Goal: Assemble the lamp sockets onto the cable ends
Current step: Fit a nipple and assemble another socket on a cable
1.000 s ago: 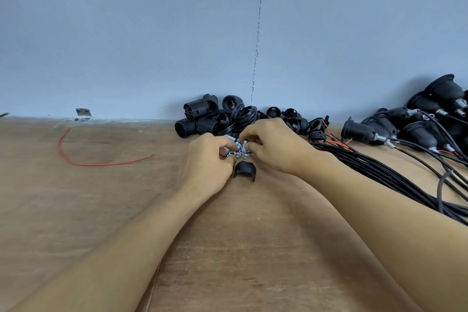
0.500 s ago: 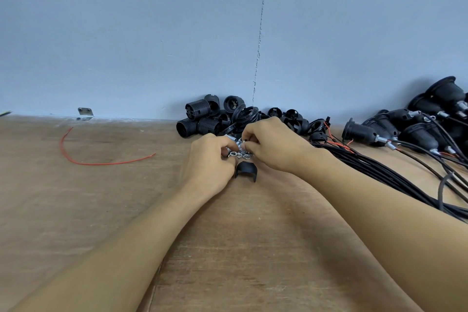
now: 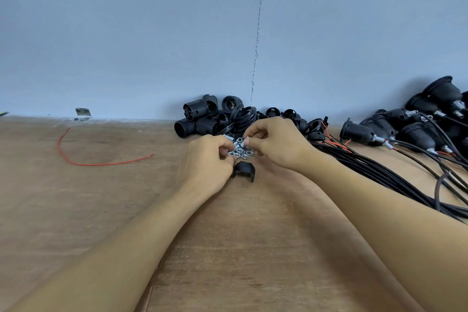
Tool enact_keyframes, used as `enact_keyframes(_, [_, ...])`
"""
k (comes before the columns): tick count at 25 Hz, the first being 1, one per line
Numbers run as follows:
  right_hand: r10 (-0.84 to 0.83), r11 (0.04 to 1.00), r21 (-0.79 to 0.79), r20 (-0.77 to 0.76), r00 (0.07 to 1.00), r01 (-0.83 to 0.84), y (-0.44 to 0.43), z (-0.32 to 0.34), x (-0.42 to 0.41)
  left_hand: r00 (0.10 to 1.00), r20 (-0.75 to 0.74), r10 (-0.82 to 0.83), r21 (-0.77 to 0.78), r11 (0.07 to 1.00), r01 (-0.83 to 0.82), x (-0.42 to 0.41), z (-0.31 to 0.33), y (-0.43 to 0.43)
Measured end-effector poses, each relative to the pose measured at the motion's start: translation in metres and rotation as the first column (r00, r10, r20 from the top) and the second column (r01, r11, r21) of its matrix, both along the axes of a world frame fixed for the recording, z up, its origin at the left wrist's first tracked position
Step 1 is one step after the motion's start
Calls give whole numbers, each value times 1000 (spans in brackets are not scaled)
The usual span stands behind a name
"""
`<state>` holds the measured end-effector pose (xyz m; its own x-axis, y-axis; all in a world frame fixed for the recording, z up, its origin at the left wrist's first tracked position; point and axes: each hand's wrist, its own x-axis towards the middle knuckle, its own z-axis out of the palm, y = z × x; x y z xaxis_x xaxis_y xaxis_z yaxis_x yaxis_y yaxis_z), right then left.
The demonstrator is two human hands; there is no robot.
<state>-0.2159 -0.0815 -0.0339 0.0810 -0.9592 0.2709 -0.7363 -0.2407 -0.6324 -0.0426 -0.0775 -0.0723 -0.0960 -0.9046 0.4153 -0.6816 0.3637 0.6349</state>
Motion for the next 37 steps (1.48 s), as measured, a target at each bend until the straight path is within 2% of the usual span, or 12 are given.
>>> enact_keyframes(9, [100,989,-59,-389,916,-133,-5,4,11,1000,16,4,1,1000,-4,0,-1,0])
enact_keyframes(13, [103,986,-60,-491,865,-152,-7,7,17,1000,23,-2,5,1000,2,0,-1,-1])
enact_keyframes(18, [73,995,-29,-454,888,-97,-6,12,17,1000,14,-18,18,1000,17,0,1,1])
enact_keyframes(37, [64,996,-32,-391,918,-83,-9,6,17,1000,-5,-22,0,1000,22,0,1,0])
